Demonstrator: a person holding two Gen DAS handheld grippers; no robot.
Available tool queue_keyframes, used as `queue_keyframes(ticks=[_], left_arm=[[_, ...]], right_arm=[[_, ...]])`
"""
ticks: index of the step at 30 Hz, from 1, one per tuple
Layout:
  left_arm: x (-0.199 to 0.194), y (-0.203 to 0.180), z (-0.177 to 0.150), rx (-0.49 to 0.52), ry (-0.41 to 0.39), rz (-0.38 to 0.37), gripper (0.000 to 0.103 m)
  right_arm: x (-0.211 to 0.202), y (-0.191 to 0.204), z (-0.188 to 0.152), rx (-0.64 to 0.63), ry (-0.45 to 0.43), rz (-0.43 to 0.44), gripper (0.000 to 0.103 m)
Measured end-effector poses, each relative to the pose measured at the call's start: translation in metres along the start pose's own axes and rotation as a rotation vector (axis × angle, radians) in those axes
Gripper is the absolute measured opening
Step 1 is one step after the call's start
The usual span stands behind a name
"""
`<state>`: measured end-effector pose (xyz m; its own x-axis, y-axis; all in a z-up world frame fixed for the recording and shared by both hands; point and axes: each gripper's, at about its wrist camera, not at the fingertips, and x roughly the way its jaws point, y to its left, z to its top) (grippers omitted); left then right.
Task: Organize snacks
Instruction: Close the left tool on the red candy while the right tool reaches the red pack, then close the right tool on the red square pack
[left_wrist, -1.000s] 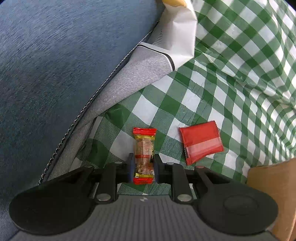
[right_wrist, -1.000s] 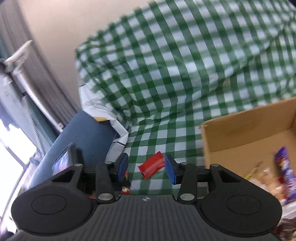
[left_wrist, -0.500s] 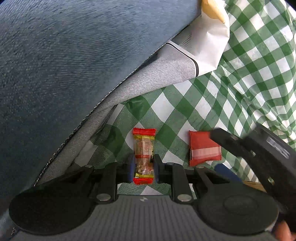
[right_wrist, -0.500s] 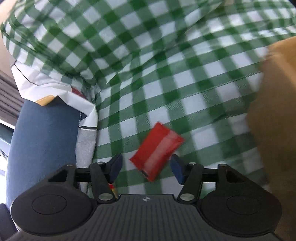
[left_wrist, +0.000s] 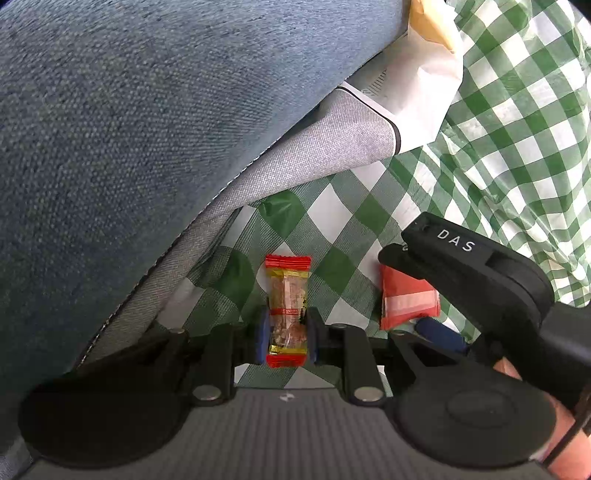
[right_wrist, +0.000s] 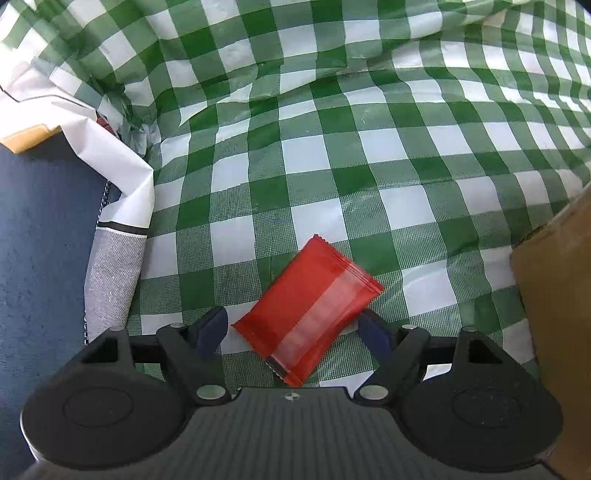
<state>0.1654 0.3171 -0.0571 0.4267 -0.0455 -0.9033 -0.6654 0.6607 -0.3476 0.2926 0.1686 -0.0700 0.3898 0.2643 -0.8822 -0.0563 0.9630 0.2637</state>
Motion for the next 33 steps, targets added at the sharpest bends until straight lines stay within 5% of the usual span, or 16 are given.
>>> queue_keyframes(ticks=[3,10,16,21,25,33], left_arm=[[-0.001,-0.001,-0.002,0.005,-0.001,0.003,0.023],[0.002,-0.008,-0.004,0.019,-0.007,0.019,0.022],[0.001,-0.006,-0.004,0.008,-0.009,0.025,0.022],[-0.007,-0.005,-0.007,0.009,-0.021,0.012,0.022],[-0.007,-0.004,-0.006,0.017,-0.015,0.009,0.022],[-0.005,0.003,0.001,0.005,-0.011,0.002,0.022]], right_arm=[[0.0,0.002,0.002,-0.019,-0.007,-0.029,0.067],[-0.014,-0.014,0.006,-0.04,-0.038,-0.016,0.0],[-0.041,-0.037,-0.005,-0.073,-0.053,0.036,0.0],[-0.06,-0.048,-0.014,-0.082,-0.04,0.175,0.003],[-0.063,-0.043,-0.008,-0.06,-0.07,0.152,0.062],[-0.016,-0.018,0.005,-0.068,-0.024,0.089,0.062]])
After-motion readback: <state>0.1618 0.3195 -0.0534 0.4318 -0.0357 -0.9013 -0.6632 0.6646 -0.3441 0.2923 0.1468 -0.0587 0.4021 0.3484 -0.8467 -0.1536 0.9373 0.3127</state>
